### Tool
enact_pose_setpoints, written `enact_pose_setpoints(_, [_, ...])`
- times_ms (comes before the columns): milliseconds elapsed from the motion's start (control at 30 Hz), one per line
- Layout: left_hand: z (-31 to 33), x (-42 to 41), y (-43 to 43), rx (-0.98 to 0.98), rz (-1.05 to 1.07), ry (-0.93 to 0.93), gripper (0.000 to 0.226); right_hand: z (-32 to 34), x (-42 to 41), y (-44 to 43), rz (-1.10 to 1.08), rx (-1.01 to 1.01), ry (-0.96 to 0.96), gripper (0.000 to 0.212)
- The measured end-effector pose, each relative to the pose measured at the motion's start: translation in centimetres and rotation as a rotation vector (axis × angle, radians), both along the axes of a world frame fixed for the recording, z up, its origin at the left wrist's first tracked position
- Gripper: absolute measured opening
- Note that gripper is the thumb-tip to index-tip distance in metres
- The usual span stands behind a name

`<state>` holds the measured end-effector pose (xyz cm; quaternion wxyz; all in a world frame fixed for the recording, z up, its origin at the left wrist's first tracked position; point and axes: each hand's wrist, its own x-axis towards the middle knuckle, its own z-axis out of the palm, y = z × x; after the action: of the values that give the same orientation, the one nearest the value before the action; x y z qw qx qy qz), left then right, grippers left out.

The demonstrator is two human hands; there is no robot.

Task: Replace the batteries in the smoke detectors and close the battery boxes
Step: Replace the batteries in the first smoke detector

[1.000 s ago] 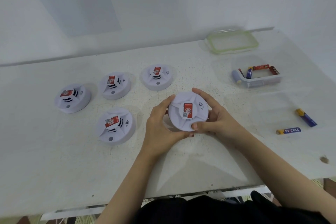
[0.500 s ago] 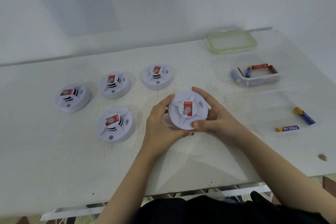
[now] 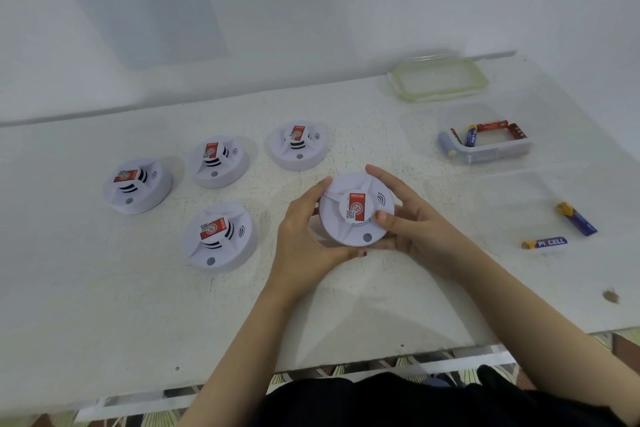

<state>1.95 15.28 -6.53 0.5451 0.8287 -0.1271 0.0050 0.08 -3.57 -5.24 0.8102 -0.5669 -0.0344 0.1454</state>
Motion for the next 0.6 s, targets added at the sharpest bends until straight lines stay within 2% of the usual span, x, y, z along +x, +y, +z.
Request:
enact_pose_setpoints(300, [-0.19, 0.08, 0.01, -0.006, -0.005, -0.009, 0.099, 0.09, 0.02, 0.07, -0.032, 0.032, 0.021, 0.06])
enact_pose_setpoints(600, [-0.21, 0.11, -0.09, -0.091, -0.057, 0.018, 0.095, 0.14, -0.1, 0.15, -0.041, 0.036, 0.024, 0.059])
